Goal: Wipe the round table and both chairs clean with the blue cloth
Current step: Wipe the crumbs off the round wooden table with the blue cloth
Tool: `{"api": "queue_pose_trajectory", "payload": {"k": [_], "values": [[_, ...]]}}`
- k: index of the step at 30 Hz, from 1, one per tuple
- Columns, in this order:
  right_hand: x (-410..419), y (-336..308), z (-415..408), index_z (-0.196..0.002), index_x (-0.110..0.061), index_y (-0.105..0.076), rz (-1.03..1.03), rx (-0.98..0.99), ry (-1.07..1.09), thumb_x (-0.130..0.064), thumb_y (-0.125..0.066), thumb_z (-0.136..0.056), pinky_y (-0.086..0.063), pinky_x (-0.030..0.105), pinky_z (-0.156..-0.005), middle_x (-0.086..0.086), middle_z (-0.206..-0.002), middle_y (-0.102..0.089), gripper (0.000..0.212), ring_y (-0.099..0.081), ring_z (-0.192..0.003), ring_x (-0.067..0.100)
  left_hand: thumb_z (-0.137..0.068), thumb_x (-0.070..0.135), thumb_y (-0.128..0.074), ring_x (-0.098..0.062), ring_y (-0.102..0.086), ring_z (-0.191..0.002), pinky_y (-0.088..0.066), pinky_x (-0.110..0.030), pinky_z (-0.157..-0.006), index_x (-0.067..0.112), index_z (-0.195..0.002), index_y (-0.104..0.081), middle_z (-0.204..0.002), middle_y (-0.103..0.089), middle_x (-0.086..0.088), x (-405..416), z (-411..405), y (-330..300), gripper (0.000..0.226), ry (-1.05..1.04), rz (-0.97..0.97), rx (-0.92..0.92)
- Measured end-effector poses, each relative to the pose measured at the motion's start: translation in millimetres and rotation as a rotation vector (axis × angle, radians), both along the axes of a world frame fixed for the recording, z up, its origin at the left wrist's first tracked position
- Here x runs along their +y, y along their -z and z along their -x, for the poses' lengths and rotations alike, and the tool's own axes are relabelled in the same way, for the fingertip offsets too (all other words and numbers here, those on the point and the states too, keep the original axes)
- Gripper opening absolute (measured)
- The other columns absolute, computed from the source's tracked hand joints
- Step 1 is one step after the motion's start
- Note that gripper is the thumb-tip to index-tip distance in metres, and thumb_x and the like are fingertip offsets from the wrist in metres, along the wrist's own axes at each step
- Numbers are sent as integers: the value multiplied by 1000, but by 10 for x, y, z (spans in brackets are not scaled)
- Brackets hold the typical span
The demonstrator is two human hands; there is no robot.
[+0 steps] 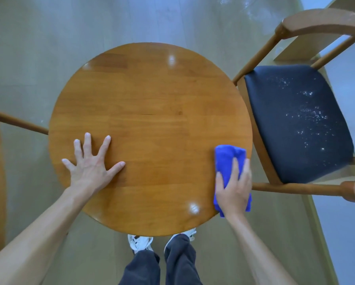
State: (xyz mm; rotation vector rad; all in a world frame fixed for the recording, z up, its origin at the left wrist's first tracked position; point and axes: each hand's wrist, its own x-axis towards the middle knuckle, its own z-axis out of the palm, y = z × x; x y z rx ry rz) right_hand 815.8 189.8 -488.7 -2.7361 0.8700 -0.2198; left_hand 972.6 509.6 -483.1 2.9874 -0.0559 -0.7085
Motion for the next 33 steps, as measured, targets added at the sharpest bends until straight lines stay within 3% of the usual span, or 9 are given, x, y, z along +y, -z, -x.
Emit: {"api": "queue_pose_trajectory", "payload": {"k": [3, 5, 10, 15, 17, 20, 22, 24, 33], "values": [[393, 41, -81, -141, 0, -40, 4, 8, 277, -29, -58, -92, -33, 56, -106, 32, -148, -28, 59, -35, -132, 49, -77, 81, -34, -32, 13, -146, -14, -71, -108, 47, -149, 4, -160, 17, -2, -25, 1, 1, 88, 14, -10, 23], [1028, 36, -64, -143, -2, -38, -2, 23, 250, -34, -51, -93, -32, 56, -107, 32, -150, -24, 61, -31, -134, 47, -78, 80, -35, -32, 14, -146, -14, -70, -108, 47, -149, 5, -159, 18, -2, -27, -11, -5, 88, 21, -10, 44], [2587, -12, 163, -142, -11, -42, -37, 90, -436, -36, -58, -83, -32, 52, -107, 28, -149, -30, 66, -31, -140, 40, -87, 69, -39, -23, 7, -148, -19, -63, -111, 47, -149, -13, -162, 8, 3, 127, -71, -100, 71, 14, 84, 68], [1788, -32, 215, -132, -13, -58, -38, 46, -926, -27, -61, -75, -44, 55, -99, 23, -144, -41, 59, -41, -134, 36, -96, 54, -38, -20, 1, -148, -17, -51, -117, 42, -149, -25, -162, -2, 2, 461, -189, -233, 55, 8, 97, 64], [1083, -33, 92, -133, -7, -56, 10, 35, -788, -30, -56, -83, -42, 57, -99, 26, -145, -39, 55, -42, -133, 40, -99, 49, -34, -19, 3, -148, -14, -48, -119, 42, -149, -25, -162, 0, 5, 506, -205, -260, 51, 0, 130, 92], [422, -27, -190, -138, 2, -45, -63, 30, -118, -35, -45, -90, -33, 58, -106, 32, -148, -30, 60, -35, -132, 48, -101, 45, -28, -17, 7, -148, -7, -48, -119, 43, -148, -24, -162, 3, 7, 511, -161, -275, 47, -47, 200, 123], [470, 32, -432, -143, 0, -34, -121, 27, 267, -34, -45, -92, -25, 58, -108, 33, -151, -20, 62, -26, -136, 49, -102, 43, -27, -17, 9, -148, -5, -48, -119, 43, -149, -22, -162, 5, 7, 535, -149, -263, 48, -43, 209, 135], [817, 63, -681, -144, -1, -31, -108, 33, 374, -30, -50, -94, -24, 57, -107, 34, -151, -18, 61, -23, -138, 48, -102, 40, -28, -18, 12, -148, -4, -48, -119, 43, -150, -18, -162, 9, 7, 572, -150, -250, 49, -26, 204, 149], [2220, 31, -636, -142, -11, -45, -27, 116, -603, -37, -55, -83, -32, 53, -108, 24, -152, -29, 65, -30, -141, 37, -101, 29, -35, -19, 4, -148, -13, -48, -119, 39, -148, -28, -161, -2, 5, 571, -169, -282, 48, -71, 175, 116]]}}
